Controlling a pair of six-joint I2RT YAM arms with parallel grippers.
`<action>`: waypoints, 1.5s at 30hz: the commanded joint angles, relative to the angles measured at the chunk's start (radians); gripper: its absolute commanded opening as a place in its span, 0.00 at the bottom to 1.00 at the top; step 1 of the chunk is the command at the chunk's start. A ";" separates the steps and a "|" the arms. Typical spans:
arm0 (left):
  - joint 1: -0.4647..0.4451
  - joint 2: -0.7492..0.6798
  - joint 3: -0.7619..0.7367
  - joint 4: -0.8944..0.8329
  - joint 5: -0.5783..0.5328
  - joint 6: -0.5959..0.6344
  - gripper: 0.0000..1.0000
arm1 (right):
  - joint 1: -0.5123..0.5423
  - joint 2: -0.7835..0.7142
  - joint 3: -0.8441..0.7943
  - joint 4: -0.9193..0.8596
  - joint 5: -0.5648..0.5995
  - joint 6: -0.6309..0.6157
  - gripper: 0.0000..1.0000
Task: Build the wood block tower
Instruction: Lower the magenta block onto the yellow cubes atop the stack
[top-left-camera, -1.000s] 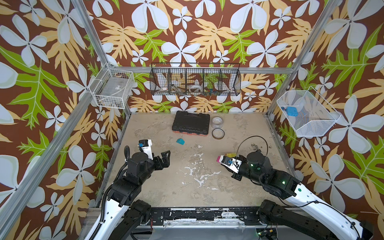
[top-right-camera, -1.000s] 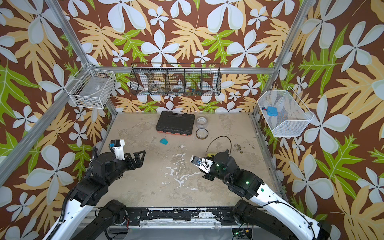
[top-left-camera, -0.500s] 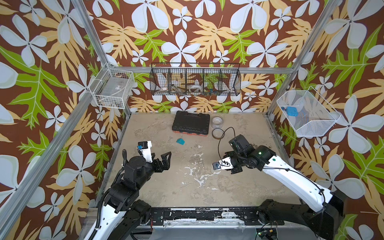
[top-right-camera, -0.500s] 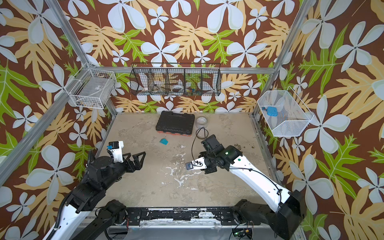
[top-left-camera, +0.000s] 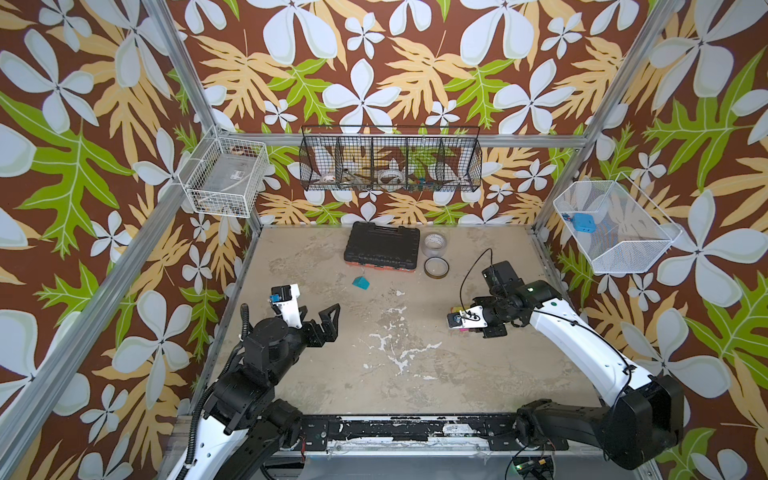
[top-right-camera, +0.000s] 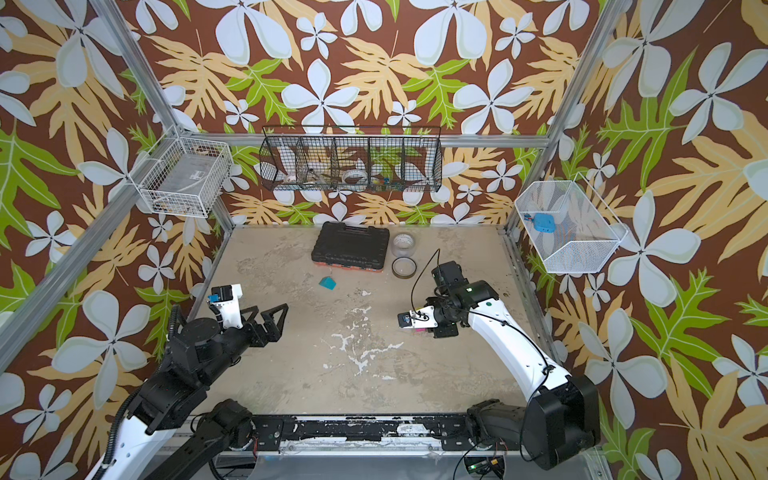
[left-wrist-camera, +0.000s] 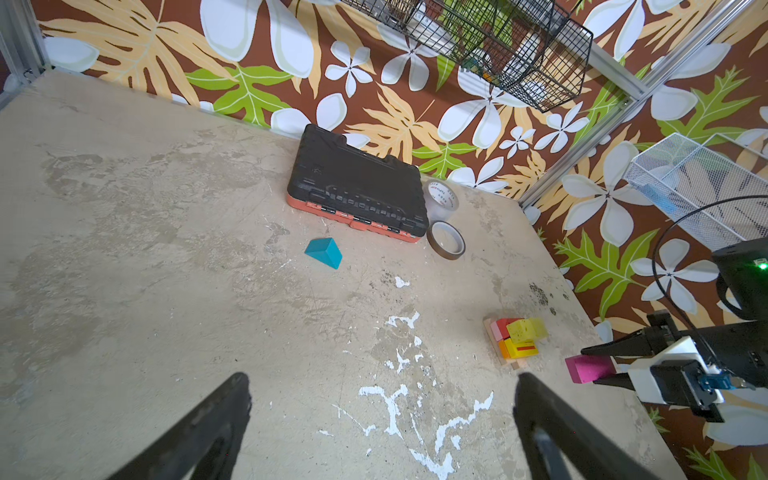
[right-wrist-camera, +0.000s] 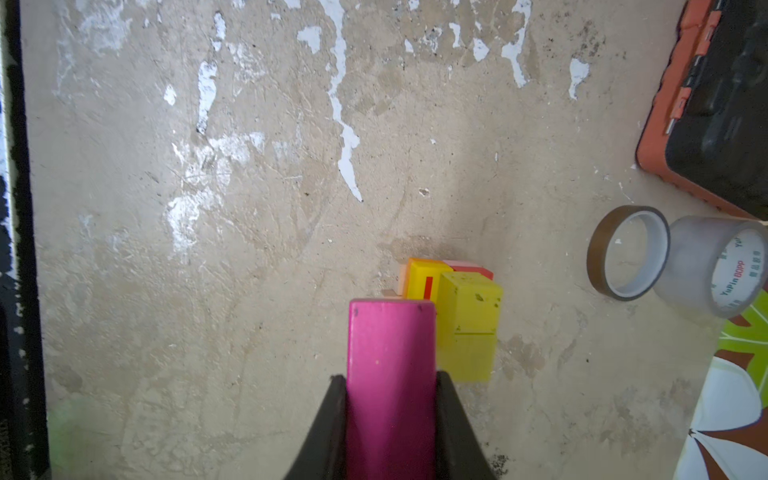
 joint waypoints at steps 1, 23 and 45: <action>-0.001 -0.009 -0.002 0.019 -0.018 -0.003 1.00 | -0.014 0.002 -0.008 0.011 0.044 -0.055 0.00; -0.001 -0.010 -0.006 0.021 -0.030 -0.001 1.00 | -0.088 0.176 0.037 0.167 -0.160 -0.075 0.00; -0.001 -0.024 -0.009 0.016 -0.063 -0.006 1.00 | -0.158 0.285 0.069 0.104 -0.180 -0.117 0.00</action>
